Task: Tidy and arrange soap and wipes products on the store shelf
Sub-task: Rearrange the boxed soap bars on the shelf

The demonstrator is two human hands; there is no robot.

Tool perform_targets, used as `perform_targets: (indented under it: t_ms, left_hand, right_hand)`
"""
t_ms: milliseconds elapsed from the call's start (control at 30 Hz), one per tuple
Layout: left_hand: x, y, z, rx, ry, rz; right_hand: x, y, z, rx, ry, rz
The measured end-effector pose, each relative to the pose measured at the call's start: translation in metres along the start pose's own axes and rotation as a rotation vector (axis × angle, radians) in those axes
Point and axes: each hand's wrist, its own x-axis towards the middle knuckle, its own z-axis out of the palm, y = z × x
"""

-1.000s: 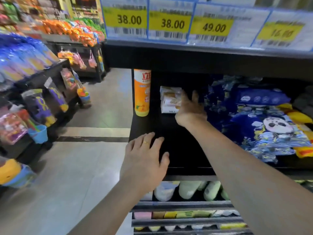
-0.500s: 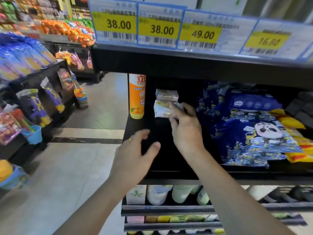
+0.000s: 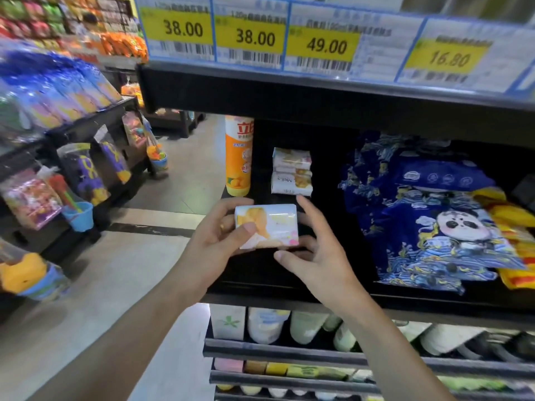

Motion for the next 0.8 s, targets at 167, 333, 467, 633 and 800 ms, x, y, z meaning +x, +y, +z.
perform_targets:
  t_ms: [167,333,467,633,800]
  left_hand:
    - [-0.001,0.000,0.001,0.001,-0.054,0.019]
    - [0.001,-0.002,0.000,0.011,-0.064,0.018]
    - [0.001,-0.005,-0.001,0.008,-0.068,0.021]
    - [0.003,-0.004,-0.004,-0.054,-0.052,-0.003]
    - [0.003,-0.006,-0.006,-0.047,-0.042,0.018]
  right_hand:
    - [0.000,0.003,-0.002,0.054,0.009,0.009]
    - [-0.001,0.003,-0.003,0.074,0.011,-0.006]
    - [-0.001,0.005,-0.005,0.086,0.000,0.007]
    - [0.000,0.008,-0.009,0.164,-0.021,0.033]
    - [0.002,0.007,-0.011,0.227,-0.016,0.066]
